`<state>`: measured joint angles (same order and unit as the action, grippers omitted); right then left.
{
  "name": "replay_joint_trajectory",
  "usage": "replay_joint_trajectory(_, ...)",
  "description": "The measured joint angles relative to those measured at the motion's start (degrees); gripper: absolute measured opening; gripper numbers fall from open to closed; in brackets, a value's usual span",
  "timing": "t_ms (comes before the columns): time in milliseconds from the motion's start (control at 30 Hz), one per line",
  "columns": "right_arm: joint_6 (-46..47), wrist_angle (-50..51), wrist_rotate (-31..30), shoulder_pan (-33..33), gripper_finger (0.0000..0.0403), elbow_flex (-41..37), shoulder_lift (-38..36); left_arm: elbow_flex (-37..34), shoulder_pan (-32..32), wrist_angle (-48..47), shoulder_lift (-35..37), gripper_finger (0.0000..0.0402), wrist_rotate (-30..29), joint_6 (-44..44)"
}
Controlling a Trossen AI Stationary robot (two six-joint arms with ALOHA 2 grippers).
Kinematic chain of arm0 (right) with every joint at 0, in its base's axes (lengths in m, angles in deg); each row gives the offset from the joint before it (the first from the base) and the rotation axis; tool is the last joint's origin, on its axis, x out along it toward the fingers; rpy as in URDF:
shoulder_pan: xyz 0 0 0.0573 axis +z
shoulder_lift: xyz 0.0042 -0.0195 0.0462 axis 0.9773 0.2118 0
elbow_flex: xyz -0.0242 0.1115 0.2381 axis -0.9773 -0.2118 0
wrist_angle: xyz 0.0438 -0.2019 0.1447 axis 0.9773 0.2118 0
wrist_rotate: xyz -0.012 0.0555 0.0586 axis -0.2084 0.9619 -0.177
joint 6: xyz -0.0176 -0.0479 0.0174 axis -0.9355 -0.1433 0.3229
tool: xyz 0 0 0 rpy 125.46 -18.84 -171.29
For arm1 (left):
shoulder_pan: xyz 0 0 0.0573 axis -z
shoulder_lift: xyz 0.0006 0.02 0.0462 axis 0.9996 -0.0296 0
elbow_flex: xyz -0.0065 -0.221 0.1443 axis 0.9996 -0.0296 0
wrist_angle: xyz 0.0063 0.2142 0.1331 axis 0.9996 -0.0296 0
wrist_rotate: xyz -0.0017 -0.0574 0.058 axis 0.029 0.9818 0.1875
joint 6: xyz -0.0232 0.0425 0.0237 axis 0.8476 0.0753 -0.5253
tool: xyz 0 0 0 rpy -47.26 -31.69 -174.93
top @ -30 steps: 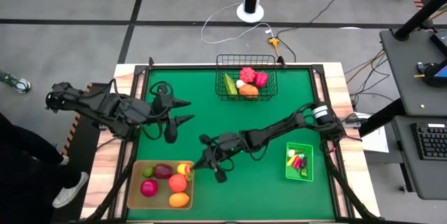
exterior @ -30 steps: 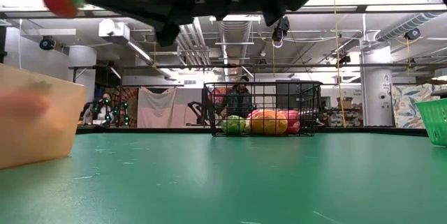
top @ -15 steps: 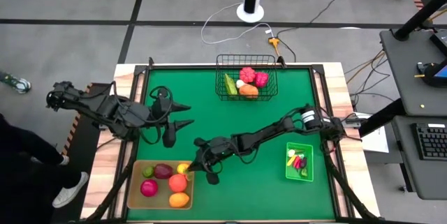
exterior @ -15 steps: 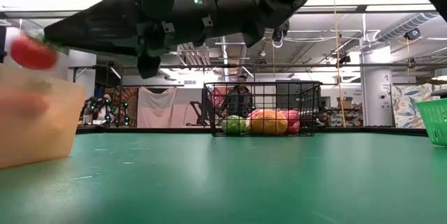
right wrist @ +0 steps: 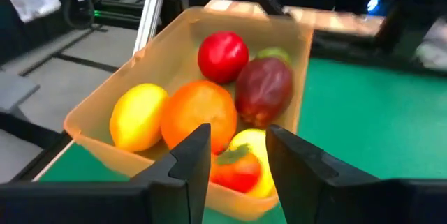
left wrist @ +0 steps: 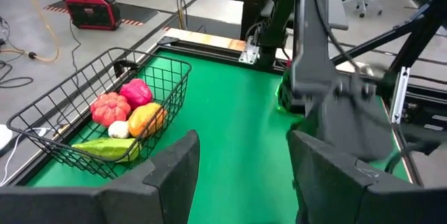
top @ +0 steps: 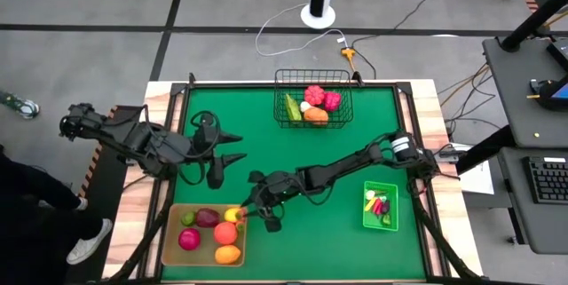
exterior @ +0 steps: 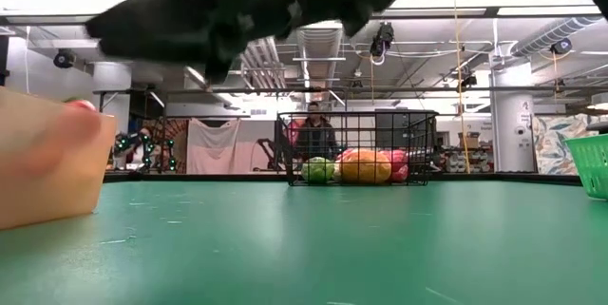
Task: Sort produce into baskets
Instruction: Return to Home Position
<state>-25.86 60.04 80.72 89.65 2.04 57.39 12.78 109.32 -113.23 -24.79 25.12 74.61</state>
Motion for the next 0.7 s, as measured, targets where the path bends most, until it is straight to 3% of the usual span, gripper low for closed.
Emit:
replay_joint_trajectory(167,-3.89,1.06,-1.79,0.47,0.0127,-4.78,-5.95,0.00,2.64,-0.21,-1.12,0.0206,-3.22,1.42)
replay_joint_trajectory(333,-4.30,-4.32,-4.53,1.18,0.0113,-16.50,-14.61,-0.02,7.45,-0.49,-3.12,0.0206,-8.63,1.57)
replay_joint_trajectory(600,-0.29,-4.33,-5.29,2.19,0.0099,-28.60,-25.69,-0.07,9.88,0.12,-9.46,0.0206,-7.64,5.27)
replay_joint_trajectory(700,-3.38,-7.74,-5.57,2.12,0.0095,-31.79,-28.48,-0.18,9.77,1.53,-12.87,0.0206,-8.65,5.38)
